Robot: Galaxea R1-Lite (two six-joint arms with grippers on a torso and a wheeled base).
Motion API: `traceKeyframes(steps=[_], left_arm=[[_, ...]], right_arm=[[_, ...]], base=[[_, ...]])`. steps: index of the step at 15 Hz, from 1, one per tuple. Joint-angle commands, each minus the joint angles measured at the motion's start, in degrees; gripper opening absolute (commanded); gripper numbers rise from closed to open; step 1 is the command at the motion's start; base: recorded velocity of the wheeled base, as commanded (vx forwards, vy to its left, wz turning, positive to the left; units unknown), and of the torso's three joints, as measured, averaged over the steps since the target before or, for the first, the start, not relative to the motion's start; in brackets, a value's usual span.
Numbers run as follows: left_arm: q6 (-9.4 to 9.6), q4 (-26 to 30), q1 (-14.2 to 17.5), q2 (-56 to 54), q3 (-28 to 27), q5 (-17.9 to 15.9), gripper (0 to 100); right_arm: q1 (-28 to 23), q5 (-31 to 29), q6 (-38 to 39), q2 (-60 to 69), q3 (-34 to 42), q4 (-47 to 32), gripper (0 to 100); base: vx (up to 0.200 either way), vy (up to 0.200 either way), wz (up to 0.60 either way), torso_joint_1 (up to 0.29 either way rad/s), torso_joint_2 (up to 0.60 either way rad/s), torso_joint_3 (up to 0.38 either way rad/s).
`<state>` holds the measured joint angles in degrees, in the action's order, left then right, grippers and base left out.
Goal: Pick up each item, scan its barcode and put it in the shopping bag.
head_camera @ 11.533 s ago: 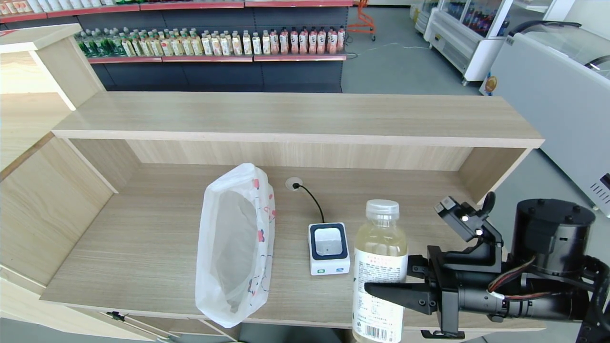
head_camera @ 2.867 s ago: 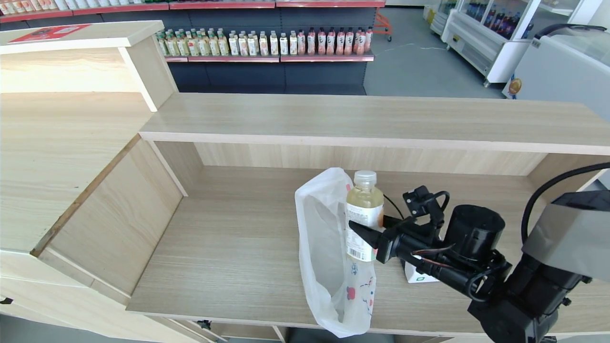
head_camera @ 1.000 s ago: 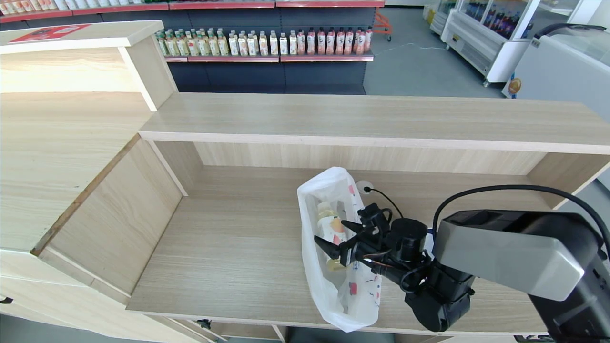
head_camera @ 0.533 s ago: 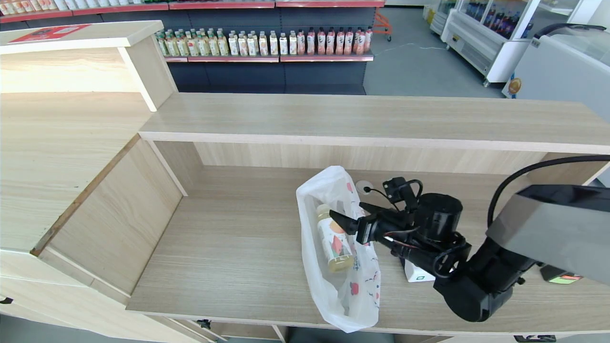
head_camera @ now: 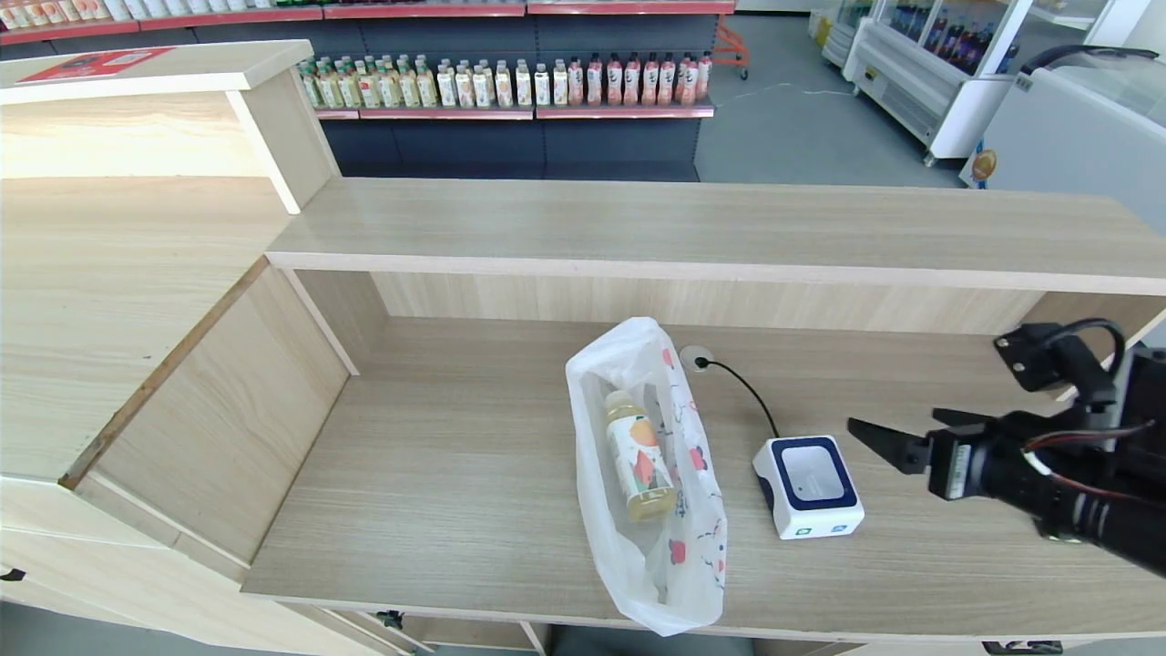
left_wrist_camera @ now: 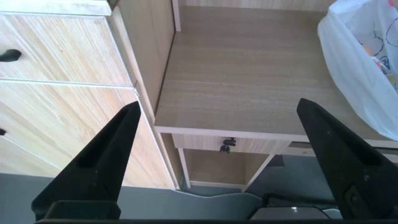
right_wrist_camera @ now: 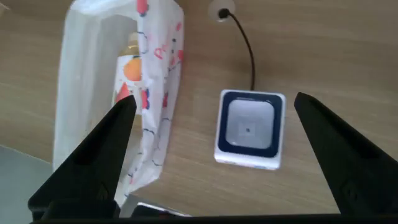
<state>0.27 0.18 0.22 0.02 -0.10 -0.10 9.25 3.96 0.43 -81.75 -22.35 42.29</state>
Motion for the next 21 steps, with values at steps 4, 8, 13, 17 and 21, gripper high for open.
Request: traceKeyframes(steps=[4, 8, 13, 17, 21], left_arm=[[0.0, -0.01, 0.04, -0.02, 0.01, 0.01, 100], [-0.36, -0.01, 0.04, -0.02, 0.01, 0.01, 100], [0.08, -0.01, 0.04, -0.02, 0.01, 0.1, 100], [0.17, 0.08, 0.04, -0.02, 0.01, 0.1, 100], [0.08, -0.01, 0.04, -0.02, 0.01, 0.1, 100]], right_arm=[[-14.88, 2.19, -4.29, 19.88, 6.79, -11.35, 100], [-16.9, 1.84, -5.7, 20.4, 8.02, -12.05, 100], [-18.48, 1.93, -5.52, 21.72, 8.37, -13.2, 100], [-18.48, 2.1, -5.52, 21.46, 7.84, -16.27, 100], [-18.48, 1.93, -5.52, 20.84, 7.67, -18.65, 100]], base=[[0.0, 0.0, 0.0, 0.0, 0.0, 0.0], [0.0, 0.0, 0.0, 0.0, 0.0, 0.0], [0.0, -0.08, 0.0, 0.001, 0.0, 0.003], [0.0, -0.2, 0.0, 0.001, 0.0, 0.001], [0.0, -0.2, 0.0, 0.006, 0.0, 0.002]])
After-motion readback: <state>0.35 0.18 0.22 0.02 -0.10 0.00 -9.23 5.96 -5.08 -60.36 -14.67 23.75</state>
